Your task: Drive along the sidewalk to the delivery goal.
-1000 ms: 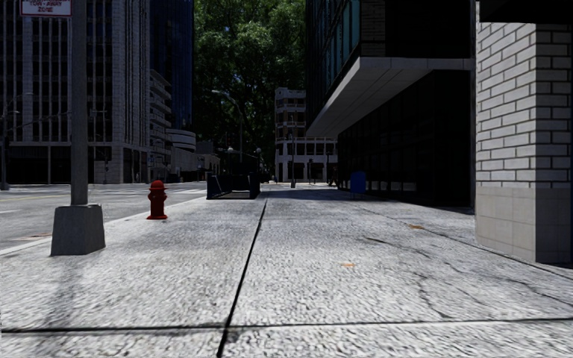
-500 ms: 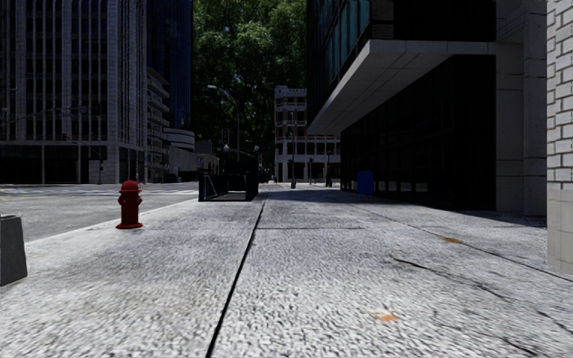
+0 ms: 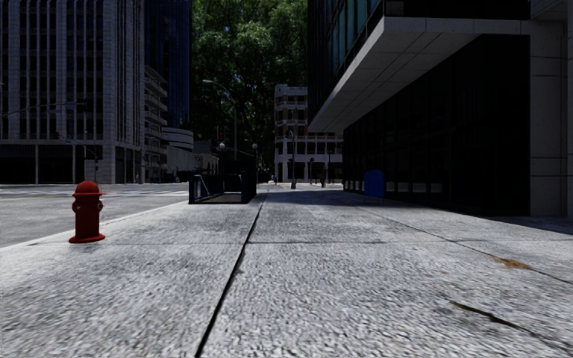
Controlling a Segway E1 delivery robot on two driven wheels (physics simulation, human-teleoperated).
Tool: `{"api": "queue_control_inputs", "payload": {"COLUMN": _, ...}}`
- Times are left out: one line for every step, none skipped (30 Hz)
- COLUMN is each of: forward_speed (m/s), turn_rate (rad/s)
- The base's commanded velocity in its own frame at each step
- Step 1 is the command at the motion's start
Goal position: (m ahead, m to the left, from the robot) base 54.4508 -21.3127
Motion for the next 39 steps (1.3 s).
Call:
{"api": "queue_control_inputs", "payload": {"forward_speed": 2.00, "turn_rate": 0.00}}
{"api": "queue_control_inputs", "payload": {"forward_speed": 2.00, "turn_rate": 0.00}}
{"api": "queue_control_inputs", "payload": {"forward_speed": 2.00, "turn_rate": 0.00}}
{"api": "queue_control_inputs", "payload": {"forward_speed": 2.00, "turn_rate": 0.00}}
{"api": "queue_control_inputs", "payload": {"forward_speed": 2.00, "turn_rate": 0.00}}
{"api": "queue_control_inputs", "payload": {"forward_speed": 2.00, "turn_rate": 0.00}}
{"api": "queue_control_inputs", "payload": {"forward_speed": 2.00, "turn_rate": 0.00}}
{"api": "queue_control_inputs", "payload": {"forward_speed": 2.00, "turn_rate": 0.00}}
{"api": "queue_control_inputs", "payload": {"forward_speed": 2.00, "turn_rate": 0.00}}
{"api": "queue_control_inputs", "payload": {"forward_speed": 2.00, "turn_rate": 0.00}}
{"api": "queue_control_inputs", "payload": {"forward_speed": 2.00, "turn_rate": 0.00}}
{"api": "queue_control_inputs", "payload": {"forward_speed": 2.00, "turn_rate": 0.00}}
{"api": "queue_control_inputs", "payload": {"forward_speed": 2.00, "turn_rate": 0.00}}
{"api": "queue_control_inputs", "payload": {"forward_speed": 2.00, "turn_rate": -0.13}}
{"api": "queue_control_inputs", "payload": {"forward_speed": 2.00, "turn_rate": -0.33}}
{"api": "queue_control_inputs", "payload": {"forward_speed": 2.00, "turn_rate": -0.83}}
{"api": "queue_control_inputs", "payload": {"forward_speed": 2.00, "turn_rate": -1.20}}
{"api": "queue_control_inputs", "payload": {"forward_speed": 2.00, "turn_rate": -1.20}}
{"api": "queue_control_inputs", "payload": {"forward_speed": 2.00, "turn_rate": -1.20}}
{"api": "queue_control_inputs", "payload": {"forward_speed": 2.00, "turn_rate": -1.20}}
{"api": "queue_control_inputs", "payload": {"forward_speed": 2.00, "turn_rate": -1.20}}
{"api": "queue_control_inputs", "payload": {"forward_speed": 2.00, "turn_rate": -0.98}}
{"api": "queue_control_inputs", "payload": {"forward_speed": 2.00, "turn_rate": -0.75}}
{"api": "queue_control_inputs", "payload": {"forward_speed": 2.00, "turn_rate": -0.59}}
{"api": "queue_control_inputs", "payload": {"forward_speed": 2.00, "turn_rate": -0.59}}
{"api": "queue_control_inputs", "payload": {"forward_speed": 2.00, "turn_rate": -0.38}}
{"api": "queue_control_inputs", "payload": {"forward_speed": 2.00, "turn_rate": -0.11}}
{"api": "queue_control_inputs", "payload": {"forward_speed": 2.00, "turn_rate": -0.03}}
{"api": "queue_control_inputs", "payload": {"forward_speed": 2.00, "turn_rate": 0.00}}
{"api": "queue_control_inputs", "payload": {"forward_speed": 2.00, "turn_rate": 0.00}}
{"api": "queue_control_inputs", "payload": {"forward_speed": 2.00, "turn_rate": 0.00}}
{"api": "queue_control_inputs", "payload": {"forward_speed": 2.00, "turn_rate": 0.00}}
{"api": "queue_control_inputs", "payload": {"forward_speed": 2.00, "turn_rate": 0.00}}
{"api": "queue_control_inputs", "payload": {"forward_speed": 2.00, "turn_rate": 0.00}}
{"api": "queue_control_inputs", "payload": {"forward_speed": 2.00, "turn_rate": 0.00}}
{"api": "queue_control_inputs", "payload": {"forward_speed": 2.00, "turn_rate": 0.00}}
{"api": "queue_control_inputs", "payload": {"forward_speed": 2.00, "turn_rate": 0.00}}
{"api": "queue_control_inputs", "payload": {"forward_speed": 2.00, "turn_rate": 0.00}}
{"api": "queue_control_inputs", "payload": {"forward_speed": 2.00, "turn_rate": 0.00}}
